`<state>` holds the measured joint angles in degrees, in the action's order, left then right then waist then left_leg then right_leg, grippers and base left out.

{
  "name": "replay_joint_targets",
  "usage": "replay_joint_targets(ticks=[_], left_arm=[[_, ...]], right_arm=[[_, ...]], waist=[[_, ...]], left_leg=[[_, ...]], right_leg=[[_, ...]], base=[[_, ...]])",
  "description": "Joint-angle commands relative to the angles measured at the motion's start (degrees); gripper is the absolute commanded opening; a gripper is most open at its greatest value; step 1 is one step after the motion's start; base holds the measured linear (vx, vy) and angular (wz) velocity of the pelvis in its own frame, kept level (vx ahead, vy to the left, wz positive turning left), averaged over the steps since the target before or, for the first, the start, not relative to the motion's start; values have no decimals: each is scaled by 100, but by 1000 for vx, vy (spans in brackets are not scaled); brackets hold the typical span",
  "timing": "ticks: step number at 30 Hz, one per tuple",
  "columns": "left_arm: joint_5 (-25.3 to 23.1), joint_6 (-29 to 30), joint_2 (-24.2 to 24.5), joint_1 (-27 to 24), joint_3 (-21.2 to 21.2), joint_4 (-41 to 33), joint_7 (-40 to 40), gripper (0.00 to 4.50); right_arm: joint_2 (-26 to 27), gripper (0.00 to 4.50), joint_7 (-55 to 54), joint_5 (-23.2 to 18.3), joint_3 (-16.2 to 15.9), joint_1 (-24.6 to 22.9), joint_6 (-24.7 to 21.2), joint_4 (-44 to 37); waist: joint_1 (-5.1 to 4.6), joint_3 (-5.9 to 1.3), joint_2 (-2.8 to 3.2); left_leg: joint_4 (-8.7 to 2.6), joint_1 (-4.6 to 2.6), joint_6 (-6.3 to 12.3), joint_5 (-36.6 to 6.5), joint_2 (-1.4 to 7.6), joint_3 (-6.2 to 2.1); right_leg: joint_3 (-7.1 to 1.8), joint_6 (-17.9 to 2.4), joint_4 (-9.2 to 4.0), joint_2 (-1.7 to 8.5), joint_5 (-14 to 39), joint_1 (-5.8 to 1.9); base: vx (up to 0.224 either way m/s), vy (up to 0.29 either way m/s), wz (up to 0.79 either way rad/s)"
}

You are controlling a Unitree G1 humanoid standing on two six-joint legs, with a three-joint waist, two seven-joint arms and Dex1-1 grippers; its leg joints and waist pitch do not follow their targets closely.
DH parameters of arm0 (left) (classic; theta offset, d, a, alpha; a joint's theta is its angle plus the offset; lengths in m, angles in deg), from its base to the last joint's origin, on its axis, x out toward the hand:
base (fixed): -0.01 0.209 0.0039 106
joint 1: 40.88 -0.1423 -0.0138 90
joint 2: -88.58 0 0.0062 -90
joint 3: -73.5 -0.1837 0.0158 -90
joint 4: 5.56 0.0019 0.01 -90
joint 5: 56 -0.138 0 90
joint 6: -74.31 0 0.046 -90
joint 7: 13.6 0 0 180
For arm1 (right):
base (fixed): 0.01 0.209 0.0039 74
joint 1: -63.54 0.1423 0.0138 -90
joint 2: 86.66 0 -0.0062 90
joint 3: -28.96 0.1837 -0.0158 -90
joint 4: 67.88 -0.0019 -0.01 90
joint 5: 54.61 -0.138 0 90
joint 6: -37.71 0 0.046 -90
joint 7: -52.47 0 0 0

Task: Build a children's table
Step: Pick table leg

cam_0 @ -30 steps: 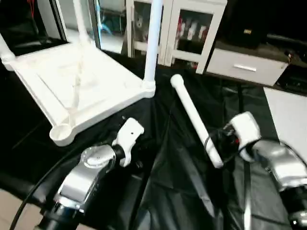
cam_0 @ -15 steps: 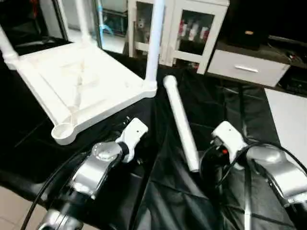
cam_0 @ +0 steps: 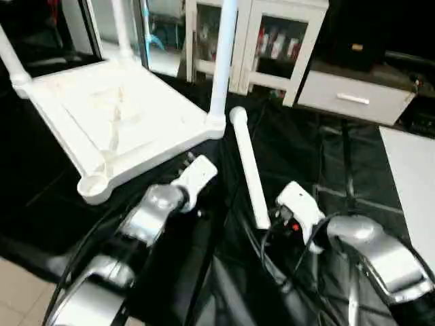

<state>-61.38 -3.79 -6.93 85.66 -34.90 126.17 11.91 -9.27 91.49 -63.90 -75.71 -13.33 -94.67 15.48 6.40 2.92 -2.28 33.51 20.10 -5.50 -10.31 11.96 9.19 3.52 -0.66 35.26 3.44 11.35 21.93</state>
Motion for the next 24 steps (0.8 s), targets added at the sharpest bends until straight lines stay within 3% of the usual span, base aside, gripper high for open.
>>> replay_joint_targets(ticks=[1, 4, 6, 7, 9, 10, 11, 14, 15, 21, 24], left_arm=[[91, -144, -133, 97, 100, 130, 36, 92], [193, -349, -266, 234, 246, 340, 98, 92], [203, -403, -297, 272, 262, 417, 119, 92], [205, -540, -361, 403, 293, 656, 131, 92], [198, -643, -404, 503, 310, 827, 129, 92], [189, -709, -431, 559, 322, 906, 133, 92], [193, -802, -485, 630, 332, 988, 170, 92], [197, -917, -595, 718, 319, 1089, 276, 92], [185, -985, -697, 773, 278, 1169, 380, 92], [99, -1195, -1057, 979, 215, 1642, 466, 92], [-19, -1338, -1305, 1079, 169, 2023, 352, 92]], right_arm=[[-30, 292, -114, -207, 514, 139, -188, -131], [-1, 292, -70, -550, 963, 243, -449, -228], [4, 292, -55, -649, 1087, 262, -522, -259], [-33, 292, -31, -854, 1399, 347, -634, -234], [-168, 292, -58, -765, 1470, 388, -591, -146], [-322, 292, -110, -524, 1350, 387, -469, -14], [-580, 292, -162, -76, 1019, 347, -202, 174], [-794, 292, -135, 322, 604, 265, 36, 318], [-799, 292, -184, 490, 387, 249, 118, 358], [-523, 292, -290, 467, 109, 285, 62, 369], [-102, 292, -264, 268, 78, 380, 125, 431]], waist=[[8, -357, 58], [9, -364, 51], [10, -369, 59], [12, -375, 66], [12, -379, 66], [11, -378, 73], [18, -378, 77], [0, -376, 58], [-11, -375, 27], [-49, -359, 15], [-84, -353, 6]], left_leg=[[-372, -31, -28, -1099, 119, -20], [-361, -25, 1, -1050, 110, -18], [-358, -31, 35, -999, 109, -18], [-352, -33, 59, -962, 108, -19], [-344, -20, 55, -870, 100, -19], [-342, -13, 55, -844, 97, -18], [-334, -21, 30, -816, 102, -15], [-325, -6, 42, -830, 79, -1], [-323, -6, 72, -842, 82, 4], [-330, -7, 215, -915, 101, -4], [-332, 9, 248, -952, 81, -3]], right_leg=[[-285, -940, -437, 435, 812, -272], [-281, -1001, -428, 426, 666, -289], [-282, -1029, -424, 422, 574, -296], [-283, -1065, -418, 422, 463, -307], [-281, -1093, -403, 418, 350, -320], [-281, -1095, -404, 418, 330, -327], [-278, -1094, -411, 423, 334, -322], [-279, -1085, -424, 420, 431, -345], [-282, -1080, -429, 422, 449, -341], [-276, -1115, -457, 429, 673, -325], [-270, -1093, -474, 427, 780, -323]], base=[[0, 0, 0], [0, 0, 0], [0, 0, 0], [0, 0, 0], [0, 0, 0], [0, 0, 0], [0, 0, 0], [0, 0, 0], [0, 0, 0], [0, 0, 0], [0, 0, 0]])
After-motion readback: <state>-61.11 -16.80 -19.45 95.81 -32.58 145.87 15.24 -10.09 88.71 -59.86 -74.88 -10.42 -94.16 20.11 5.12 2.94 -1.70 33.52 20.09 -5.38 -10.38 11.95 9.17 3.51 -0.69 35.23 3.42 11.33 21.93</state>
